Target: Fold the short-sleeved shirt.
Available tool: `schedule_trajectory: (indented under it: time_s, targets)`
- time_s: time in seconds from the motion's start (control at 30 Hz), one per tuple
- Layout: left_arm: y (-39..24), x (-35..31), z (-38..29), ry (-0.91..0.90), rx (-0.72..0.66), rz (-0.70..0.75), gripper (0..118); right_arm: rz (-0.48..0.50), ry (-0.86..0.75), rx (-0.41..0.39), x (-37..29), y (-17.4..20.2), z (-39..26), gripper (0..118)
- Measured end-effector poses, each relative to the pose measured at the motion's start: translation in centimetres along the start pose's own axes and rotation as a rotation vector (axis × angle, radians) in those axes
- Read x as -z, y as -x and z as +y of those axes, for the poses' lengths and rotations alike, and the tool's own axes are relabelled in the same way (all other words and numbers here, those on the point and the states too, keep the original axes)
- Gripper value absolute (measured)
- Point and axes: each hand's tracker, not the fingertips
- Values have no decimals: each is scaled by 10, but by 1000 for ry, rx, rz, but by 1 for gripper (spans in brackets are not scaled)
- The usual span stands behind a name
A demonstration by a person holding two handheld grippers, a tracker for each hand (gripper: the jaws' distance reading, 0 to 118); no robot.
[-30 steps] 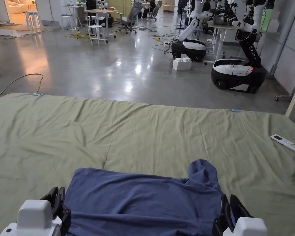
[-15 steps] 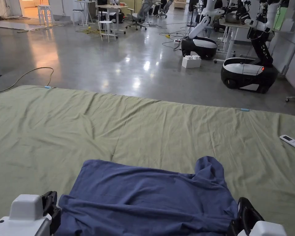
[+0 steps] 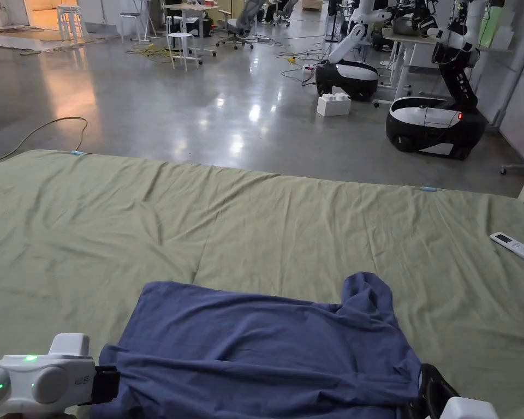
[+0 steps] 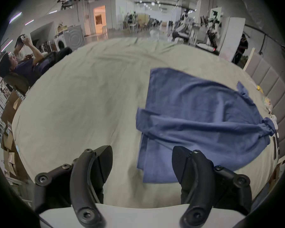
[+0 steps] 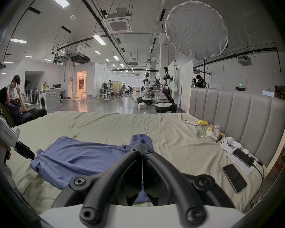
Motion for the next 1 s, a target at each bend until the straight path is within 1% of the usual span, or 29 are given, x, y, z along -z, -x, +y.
schedule_trajectory:
  time_s: [0.17,0.27,0.3,0.33,0.4,0.43,0.47,0.53,0.63,0.67,0.9,1.0]
  targets:
    - [-4,33,-4,140,62,19,76,-6,25,-3,3,-3,-7,1]
    - [-10,30,-9,92,85,31,73,-8,42,3,4,-5,-11,1]
    - [-16,24,-13,80,108,34,66,-9,47,5,5,-6,-12,1]
    - [-19,21,-16,65,140,8,50,-11,53,8,6,-6,-13,1]
    - [-24,17,-22,52,159,-29,24,-12,65,24,7,-8,-17,1]
    - [-24,19,-22,53,162,-31,15,-14,69,38,7,-9,-18,1]
    - [-24,20,-22,59,170,-33,11,-16,70,45,8,-10,-19,1]
    - [-20,17,-21,65,162,-49,7,-17,88,50,11,-12,-22,1]
    - [-5,8,-15,63,69,-108,5,-19,133,68,13,-17,-26,1]
    - [-1,4,-16,48,58,-117,5,-21,117,47,13,-19,-26,1]
    - [15,-27,-24,-35,82,-129,5,-33,201,15,28,-40,-34,1]
    - [7,-40,-31,-52,93,-129,5,-16,311,-3,43,-51,-39,2]
